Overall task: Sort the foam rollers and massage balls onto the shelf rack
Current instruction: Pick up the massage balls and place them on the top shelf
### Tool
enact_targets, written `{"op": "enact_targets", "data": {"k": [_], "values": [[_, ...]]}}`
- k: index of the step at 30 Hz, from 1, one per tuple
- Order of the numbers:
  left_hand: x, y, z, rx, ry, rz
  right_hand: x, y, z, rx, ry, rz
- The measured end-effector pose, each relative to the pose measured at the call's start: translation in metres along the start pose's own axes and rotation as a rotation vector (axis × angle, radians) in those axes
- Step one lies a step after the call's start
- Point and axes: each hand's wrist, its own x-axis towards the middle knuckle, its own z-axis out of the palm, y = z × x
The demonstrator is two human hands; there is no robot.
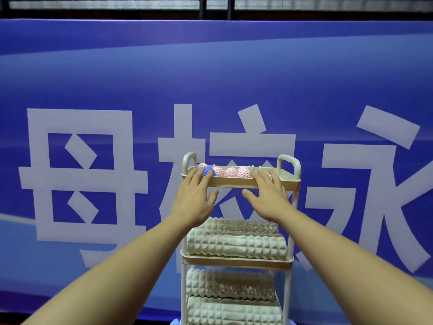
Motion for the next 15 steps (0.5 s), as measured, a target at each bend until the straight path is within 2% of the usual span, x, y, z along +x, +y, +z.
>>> {"op": "enact_targets", "data": {"k": [4,9,12,15], "values": [[-0.027,0.016,-0.003,0.009,0.066,0.002,-0.02,-0.005,0.003,0.165,0.091,-0.036],[-0.088,0.037,0.005,-0.224,0.118,-0.127,-0.086,-0.015,0.023,0.365,0.225,-0.064],[-0.145,0.04,0.025,-0.396,0.1,-0.243,-0.147,-0.009,0.054,0.446,0.192,-0.032],[-0.209,0.032,0.06,-0.422,0.005,-0.308,-0.213,0.013,0.106,0.411,0.091,0.055]]}}
